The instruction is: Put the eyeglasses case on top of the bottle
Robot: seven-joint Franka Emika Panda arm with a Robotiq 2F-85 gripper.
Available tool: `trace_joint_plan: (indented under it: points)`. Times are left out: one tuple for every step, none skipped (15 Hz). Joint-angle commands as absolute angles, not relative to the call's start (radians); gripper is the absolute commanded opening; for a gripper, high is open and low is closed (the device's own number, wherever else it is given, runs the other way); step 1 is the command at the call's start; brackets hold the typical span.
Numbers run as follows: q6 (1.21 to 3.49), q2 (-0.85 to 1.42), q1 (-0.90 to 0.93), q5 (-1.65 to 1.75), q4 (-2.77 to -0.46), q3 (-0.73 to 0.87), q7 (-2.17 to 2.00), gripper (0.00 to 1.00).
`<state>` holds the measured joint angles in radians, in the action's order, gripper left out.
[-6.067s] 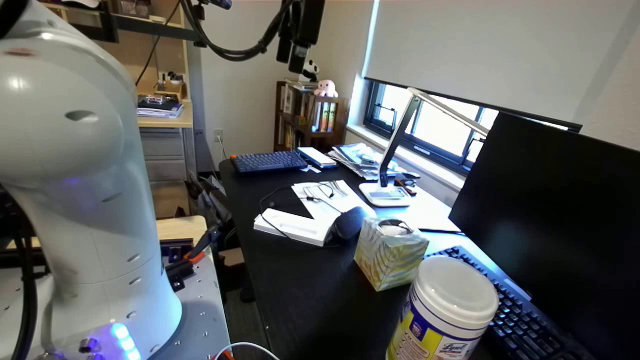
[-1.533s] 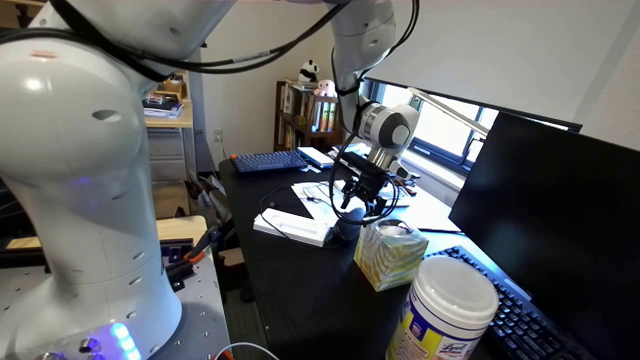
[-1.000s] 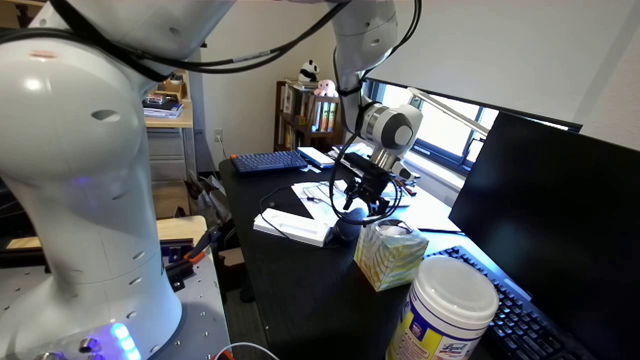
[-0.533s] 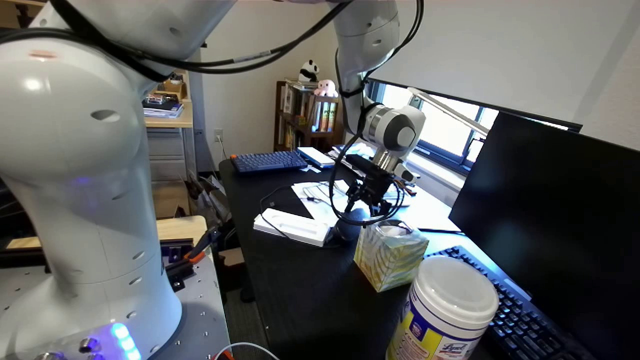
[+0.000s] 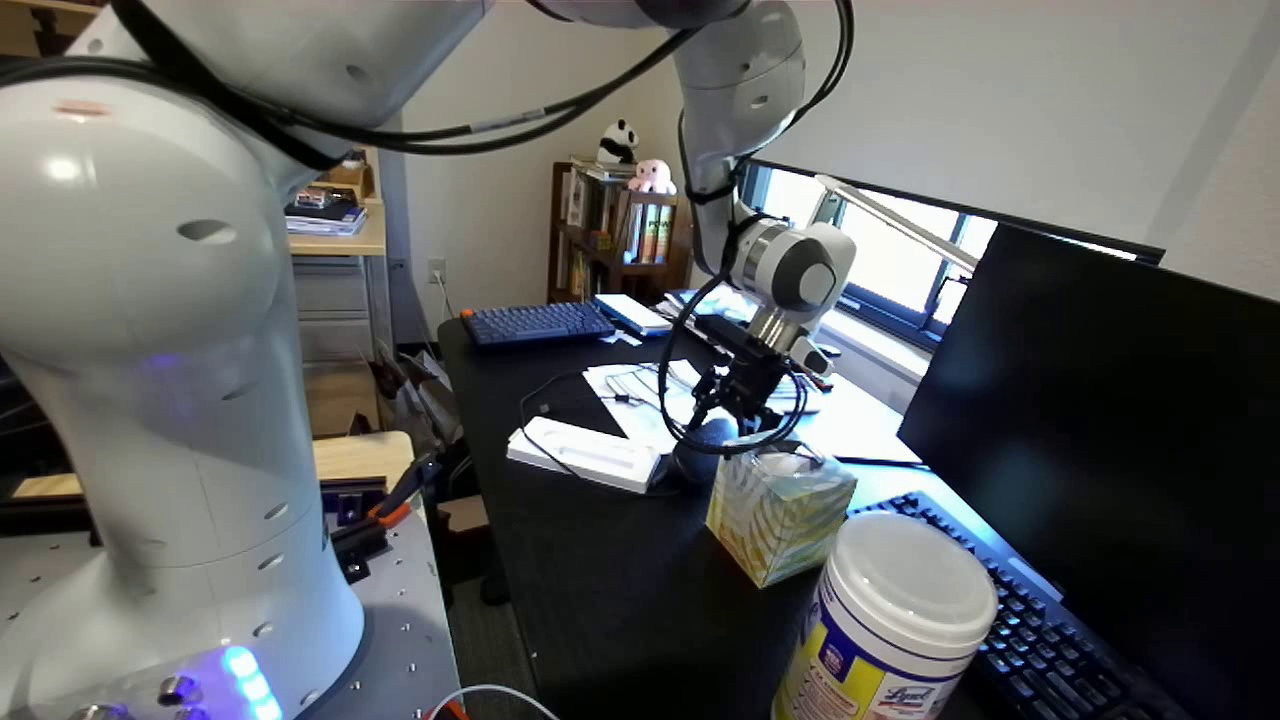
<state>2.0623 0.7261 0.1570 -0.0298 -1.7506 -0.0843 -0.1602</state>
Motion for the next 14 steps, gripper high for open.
trace_joint_plan:
  points:
    - [2.019,0.766,0.132,-0.072,-1.696,-0.096,-0.121,1.0]
    - [2.01,0.771,0.13,-0.077,-1.689,-0.097,-0.119,1.0]
    - [2.002,0.775,0.129,-0.08,-1.682,-0.096,-0.118,1.0]
    - [1.996,0.78,0.128,-0.081,-1.675,-0.095,-0.117,1.0]
    - [1.991,0.784,0.128,-0.081,-1.669,-0.095,-0.118,1.0]
    - [1.986,0.788,0.13,-0.079,-1.662,-0.092,-0.123,1.0]
    - [1.998,0.783,0.134,-0.079,-1.666,-0.086,-0.142,1.0]
    - [1.994,0.781,0.138,-0.072,-1.663,-0.081,-0.148,1.0]
    - [2.0,0.781,0.144,-0.066,-1.663,-0.074,-0.163,1.0]
    - [1.994,0.785,0.145,-0.064,-1.658,-0.073,-0.162,0.97]
    - [1.993,0.79,0.148,-0.061,-1.654,-0.071,-0.164,0.74]
    - [1.993,0.792,0.152,-0.056,-1.653,-0.068,-0.166,0.73]
    - [1.998,0.792,0.155,-0.054,-1.655,-0.068,-0.167,0.69]
    - [2.0,0.793,0.156,-0.054,-1.656,-0.068,-0.167,0.62]
